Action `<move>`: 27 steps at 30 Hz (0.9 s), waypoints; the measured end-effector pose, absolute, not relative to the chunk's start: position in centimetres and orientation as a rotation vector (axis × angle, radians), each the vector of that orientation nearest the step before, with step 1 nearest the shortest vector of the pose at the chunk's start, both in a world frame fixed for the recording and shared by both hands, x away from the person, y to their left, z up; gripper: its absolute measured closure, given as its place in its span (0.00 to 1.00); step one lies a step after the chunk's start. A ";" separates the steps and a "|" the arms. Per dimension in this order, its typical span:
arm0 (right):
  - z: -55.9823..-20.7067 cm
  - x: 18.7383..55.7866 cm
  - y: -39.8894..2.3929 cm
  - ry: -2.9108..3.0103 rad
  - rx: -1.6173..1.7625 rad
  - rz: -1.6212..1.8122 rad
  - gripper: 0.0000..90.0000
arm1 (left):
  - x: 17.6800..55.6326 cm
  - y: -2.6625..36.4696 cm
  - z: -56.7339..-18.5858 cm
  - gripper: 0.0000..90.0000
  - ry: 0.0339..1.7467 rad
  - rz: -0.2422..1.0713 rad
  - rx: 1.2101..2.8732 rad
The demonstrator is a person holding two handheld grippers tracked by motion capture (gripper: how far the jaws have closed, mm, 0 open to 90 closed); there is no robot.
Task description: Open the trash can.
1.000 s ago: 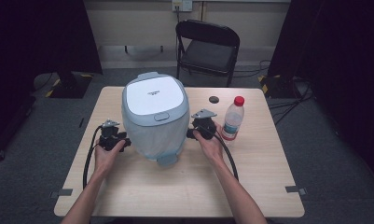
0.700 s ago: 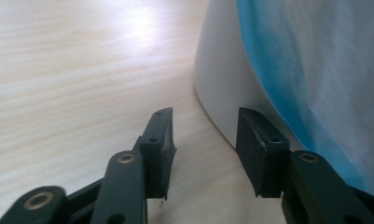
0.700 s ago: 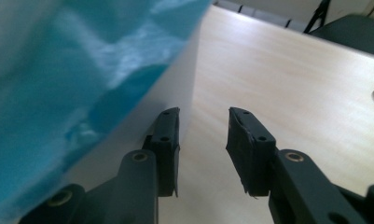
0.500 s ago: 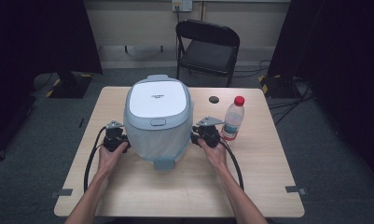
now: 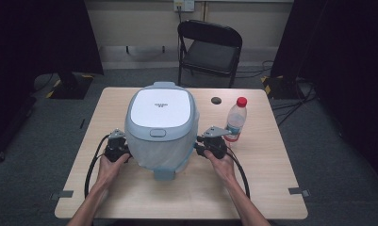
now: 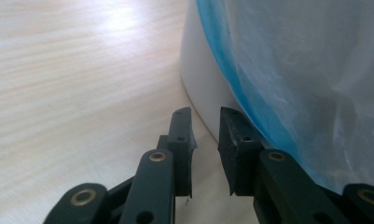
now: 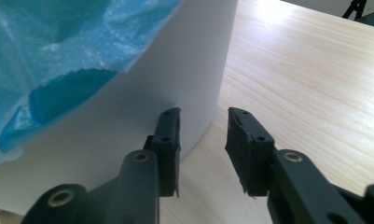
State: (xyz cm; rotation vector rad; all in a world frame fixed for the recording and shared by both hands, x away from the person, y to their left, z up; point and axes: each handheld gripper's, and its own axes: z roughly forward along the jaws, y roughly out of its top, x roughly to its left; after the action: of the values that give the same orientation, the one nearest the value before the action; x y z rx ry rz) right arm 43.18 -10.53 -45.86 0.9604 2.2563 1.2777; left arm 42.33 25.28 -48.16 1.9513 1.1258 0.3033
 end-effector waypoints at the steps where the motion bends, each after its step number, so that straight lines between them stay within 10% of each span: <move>1: -45.8 43.1 -10.7 2.261 0.966 1.276 0.73 | 42.1 25.2 -48.2 0.83 1.128 0.295 1.947; 20: -45.7 41.5 -10.8 2.281 0.970 1.281 0.83 | 39.2 25.5 -47.7 0.77 1.092 0.256 1.972; 27: -45.7 42.0 -11.1 2.294 1.010 1.291 0.63 | 39.1 26.1 -47.6 0.67 1.094 0.258 1.968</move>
State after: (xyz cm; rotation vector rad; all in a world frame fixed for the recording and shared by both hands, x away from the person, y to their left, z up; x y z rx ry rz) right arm 41.97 -11.07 -45.75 1.0100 2.2944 1.2909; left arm 39.10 26.09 -47.60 1.9683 1.0940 0.2575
